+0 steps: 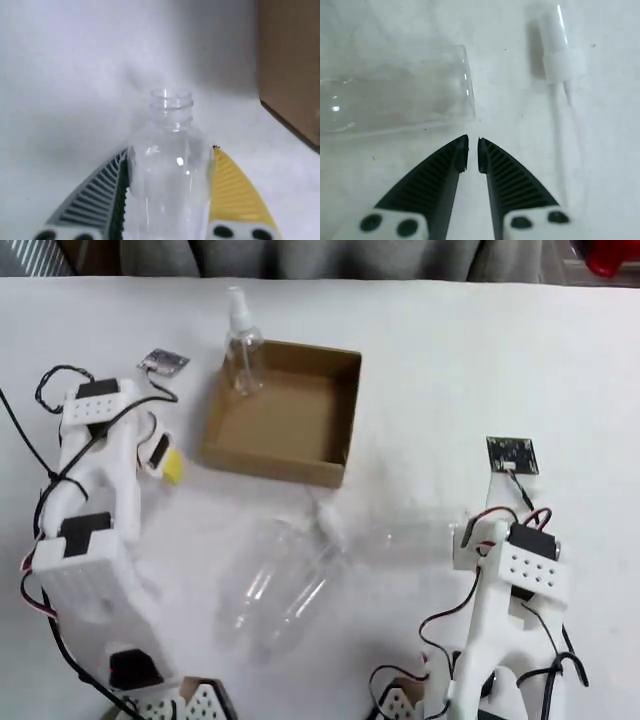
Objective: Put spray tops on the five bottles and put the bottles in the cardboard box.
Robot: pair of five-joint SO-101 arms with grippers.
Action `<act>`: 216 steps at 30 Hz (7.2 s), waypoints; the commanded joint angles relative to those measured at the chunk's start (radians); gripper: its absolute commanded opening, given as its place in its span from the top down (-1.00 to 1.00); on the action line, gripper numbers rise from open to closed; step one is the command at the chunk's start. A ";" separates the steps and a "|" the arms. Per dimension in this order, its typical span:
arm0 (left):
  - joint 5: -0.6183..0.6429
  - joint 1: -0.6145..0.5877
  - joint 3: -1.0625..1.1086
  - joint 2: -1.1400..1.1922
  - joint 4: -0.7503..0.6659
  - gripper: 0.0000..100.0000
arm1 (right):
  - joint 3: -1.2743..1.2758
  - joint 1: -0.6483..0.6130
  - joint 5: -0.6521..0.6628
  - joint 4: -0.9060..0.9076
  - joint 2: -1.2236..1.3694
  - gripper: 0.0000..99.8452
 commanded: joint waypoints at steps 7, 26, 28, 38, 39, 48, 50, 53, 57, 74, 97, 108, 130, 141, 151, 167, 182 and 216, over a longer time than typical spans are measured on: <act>0.152 0.013 -0.061 -0.420 0.190 0.96 | -0.041 0.004 0.003 0.013 -0.007 0.97; 0.393 0.180 0.571 -1.314 -0.086 0.96 | -0.664 0.369 0.327 0.426 0.002 0.97; 0.442 0.185 0.618 -1.377 -0.129 0.96 | -0.723 0.440 0.365 0.426 0.004 0.97; 0.646 0.226 0.876 -1.512 -0.422 0.96 | -0.951 0.470 0.416 0.536 0.200 0.97; 0.638 0.240 0.895 -1.518 -0.431 0.96 | -0.991 0.460 0.414 0.567 0.246 0.96; 0.540 0.320 1.033 -1.578 -0.489 0.96 | -1.102 0.357 0.419 0.644 0.564 0.70; 0.540 0.325 1.080 -1.601 -0.525 0.96 | -1.100 0.340 0.419 0.630 0.605 0.68; 0.539 0.320 1.140 -1.630 -0.565 0.96 | -1.092 0.303 0.419 0.615 0.665 0.64; 0.534 0.318 1.189 -1.659 -0.575 0.96 | -0.996 0.249 0.391 0.512 0.696 0.66; 0.534 0.318 1.200 -1.666 -0.568 0.96 | -0.764 0.122 0.344 0.180 0.777 0.69; 0.539 0.326 1.223 -1.672 -0.574 0.96 | -1.051 0.114 0.305 0.407 0.858 0.97; 0.539 0.326 1.221 -1.673 -0.575 0.96 | -1.149 0.087 0.161 0.737 0.486 0.97; 0.532 0.329 1.224 -1.675 -0.568 0.96 | -0.904 -0.486 -0.011 0.311 -0.008 0.97; 0.532 0.375 1.303 -1.928 -0.512 0.96 | -0.931 -0.839 -0.411 -0.091 -0.147 0.97; 0.531 0.532 1.444 -2.324 -0.439 0.96 | -0.936 -0.947 -0.411 -0.384 -0.157 0.97; 0.470 0.539 1.442 -2.316 -0.448 0.96 | -0.956 -1.056 -0.318 -0.384 -0.147 0.97; 0.474 0.533 1.441 -2.316 -0.448 0.96 | -0.845 -1.058 -0.319 -0.372 -0.151 0.97; 0.468 0.533 1.445 -2.316 -0.448 0.96 | -0.572 -1.059 -0.404 -0.412 -0.154 0.97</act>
